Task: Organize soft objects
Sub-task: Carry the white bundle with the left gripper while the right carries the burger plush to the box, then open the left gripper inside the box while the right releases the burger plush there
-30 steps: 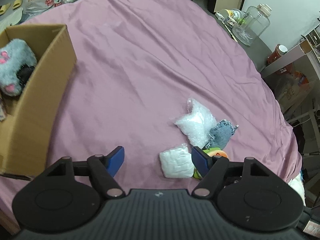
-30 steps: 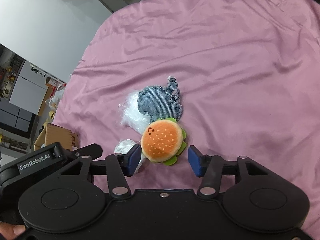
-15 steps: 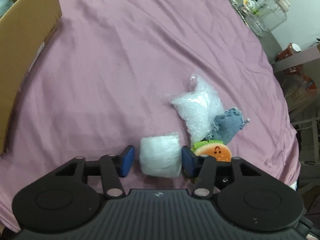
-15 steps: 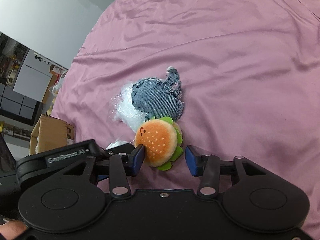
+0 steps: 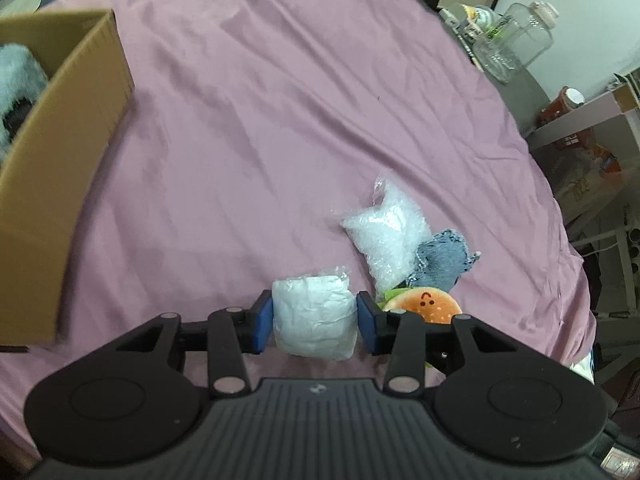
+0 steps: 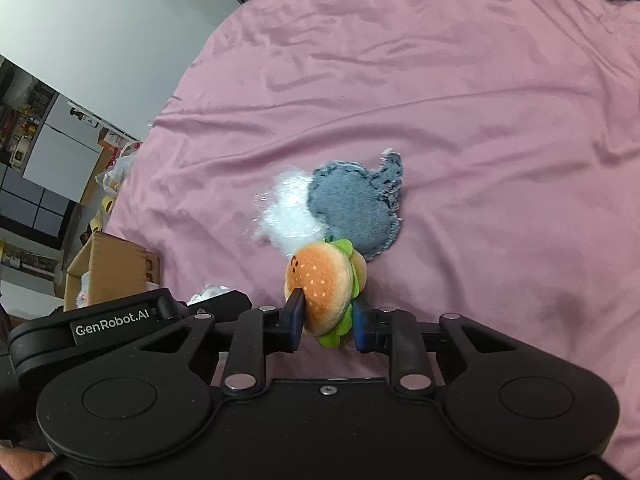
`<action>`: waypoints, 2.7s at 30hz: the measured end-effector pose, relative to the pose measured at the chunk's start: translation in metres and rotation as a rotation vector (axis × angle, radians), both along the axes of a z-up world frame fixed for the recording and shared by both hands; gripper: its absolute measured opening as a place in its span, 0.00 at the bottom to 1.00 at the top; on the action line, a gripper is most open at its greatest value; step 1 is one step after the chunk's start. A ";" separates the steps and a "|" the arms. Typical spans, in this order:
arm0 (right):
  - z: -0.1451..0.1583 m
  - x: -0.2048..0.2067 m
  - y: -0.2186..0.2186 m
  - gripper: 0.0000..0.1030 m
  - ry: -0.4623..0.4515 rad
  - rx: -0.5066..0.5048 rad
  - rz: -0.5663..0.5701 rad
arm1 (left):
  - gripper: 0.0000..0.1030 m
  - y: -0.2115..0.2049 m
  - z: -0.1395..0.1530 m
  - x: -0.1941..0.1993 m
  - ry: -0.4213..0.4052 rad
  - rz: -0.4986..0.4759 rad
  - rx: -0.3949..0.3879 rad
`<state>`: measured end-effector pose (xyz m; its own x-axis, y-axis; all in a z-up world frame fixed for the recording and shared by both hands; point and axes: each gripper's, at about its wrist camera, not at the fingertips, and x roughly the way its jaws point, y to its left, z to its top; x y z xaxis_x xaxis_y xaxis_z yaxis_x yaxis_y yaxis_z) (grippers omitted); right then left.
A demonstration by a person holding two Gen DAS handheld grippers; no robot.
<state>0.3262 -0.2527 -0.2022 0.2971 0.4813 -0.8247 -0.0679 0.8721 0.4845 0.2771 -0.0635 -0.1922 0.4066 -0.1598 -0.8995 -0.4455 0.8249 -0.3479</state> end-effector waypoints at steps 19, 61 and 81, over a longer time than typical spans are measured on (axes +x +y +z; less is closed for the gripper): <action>0.090 -0.042 0.055 0.23 -0.156 -0.011 0.012 | 0.41 0.056 0.078 -0.049 -0.141 -0.007 0.050; 0.120 -0.076 0.255 0.24 -0.206 -0.034 0.191 | 0.42 0.242 0.072 -0.109 -0.086 0.084 0.047; 0.095 -0.081 0.288 0.24 -0.149 -0.085 0.226 | 0.47 0.268 0.052 -0.117 -0.029 0.095 -0.014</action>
